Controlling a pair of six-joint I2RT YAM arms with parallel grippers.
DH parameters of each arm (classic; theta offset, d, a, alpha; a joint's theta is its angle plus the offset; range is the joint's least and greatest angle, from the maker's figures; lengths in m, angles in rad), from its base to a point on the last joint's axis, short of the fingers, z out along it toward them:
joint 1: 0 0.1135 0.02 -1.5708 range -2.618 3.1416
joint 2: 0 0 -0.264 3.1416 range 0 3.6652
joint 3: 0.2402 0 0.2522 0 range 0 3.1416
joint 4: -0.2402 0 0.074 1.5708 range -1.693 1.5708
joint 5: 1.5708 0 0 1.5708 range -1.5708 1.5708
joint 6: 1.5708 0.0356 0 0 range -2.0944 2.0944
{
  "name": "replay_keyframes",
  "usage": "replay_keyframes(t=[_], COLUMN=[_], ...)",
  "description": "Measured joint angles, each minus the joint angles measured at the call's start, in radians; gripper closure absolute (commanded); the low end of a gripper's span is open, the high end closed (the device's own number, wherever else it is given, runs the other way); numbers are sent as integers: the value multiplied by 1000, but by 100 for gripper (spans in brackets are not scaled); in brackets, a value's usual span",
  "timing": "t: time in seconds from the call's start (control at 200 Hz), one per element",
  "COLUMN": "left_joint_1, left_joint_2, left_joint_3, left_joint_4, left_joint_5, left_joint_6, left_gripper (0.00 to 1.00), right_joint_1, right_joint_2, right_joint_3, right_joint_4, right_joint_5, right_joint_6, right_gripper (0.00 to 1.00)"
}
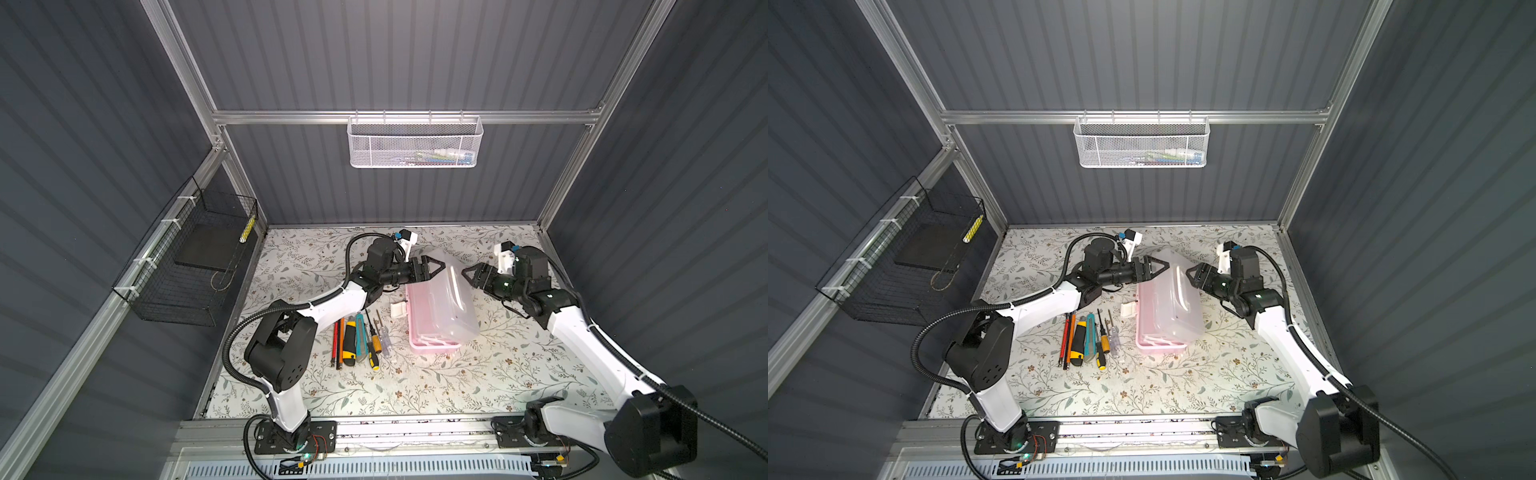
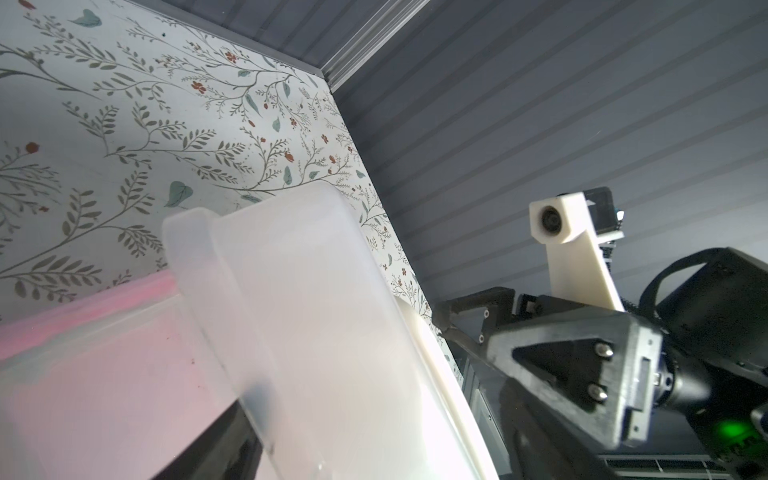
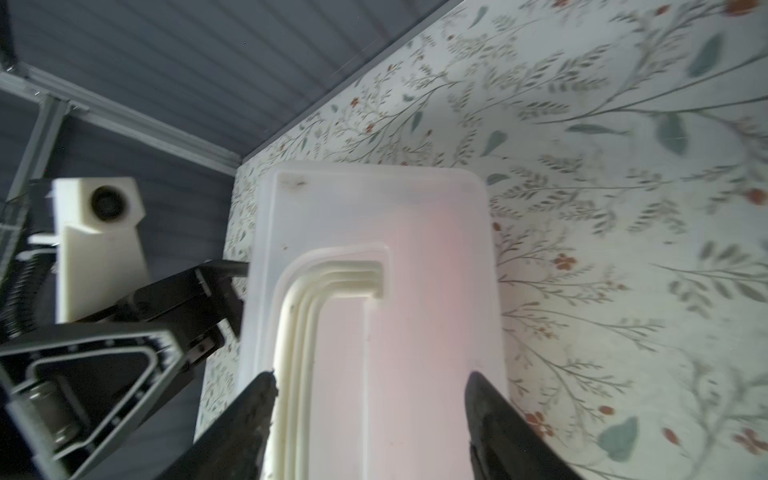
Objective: Pack the tool kit
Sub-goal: 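Swing the lid open with the right gripper away from the left gripper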
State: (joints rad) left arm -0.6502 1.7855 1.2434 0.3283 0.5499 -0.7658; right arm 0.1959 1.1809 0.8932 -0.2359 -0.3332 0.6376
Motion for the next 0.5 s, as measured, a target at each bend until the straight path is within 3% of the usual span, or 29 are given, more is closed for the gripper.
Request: replay_keyframes(t=[0.26, 0.5], left_joint_1=[-56, -103], left_joint_2=[92, 186], left_joint_3=[176, 327], left_joint_4=[-56, -112], left_joint_5=[0, -4], left_joint_6=[29, 34], left_gripper=[12, 12], right_joint_1=[-44, -87], right_joint_2=[-183, -359], right_joint_3=[-145, -188], right_joint_4=[-59, -116], right_joint_5=[202, 287], right_joint_6=[17, 13], right_gripper=[25, 24])
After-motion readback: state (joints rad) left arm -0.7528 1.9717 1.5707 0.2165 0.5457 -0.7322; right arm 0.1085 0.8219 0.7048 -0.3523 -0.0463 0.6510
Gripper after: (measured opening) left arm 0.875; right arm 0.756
